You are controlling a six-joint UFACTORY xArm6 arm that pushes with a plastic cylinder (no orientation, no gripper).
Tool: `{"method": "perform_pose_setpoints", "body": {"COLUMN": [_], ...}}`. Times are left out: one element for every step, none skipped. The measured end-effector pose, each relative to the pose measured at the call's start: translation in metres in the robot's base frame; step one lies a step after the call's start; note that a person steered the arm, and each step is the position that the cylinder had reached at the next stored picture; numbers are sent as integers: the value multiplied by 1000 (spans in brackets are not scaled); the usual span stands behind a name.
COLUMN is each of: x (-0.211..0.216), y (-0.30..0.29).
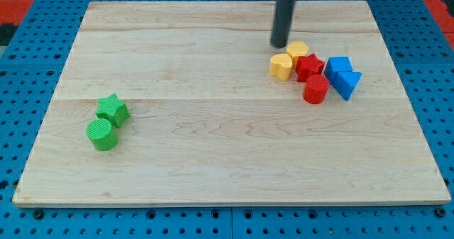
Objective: Push yellow hexagon towards yellow heart
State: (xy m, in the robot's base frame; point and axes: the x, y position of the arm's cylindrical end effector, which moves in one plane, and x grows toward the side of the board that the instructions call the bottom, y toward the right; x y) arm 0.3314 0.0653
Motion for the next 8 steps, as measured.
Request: {"method": "perform_pose_setpoints", "body": {"x": [-23, -58, -39, -5, -9, -23, -7, 11], "y": [-33, 11, 78, 78, 41, 36, -1, 3]}}
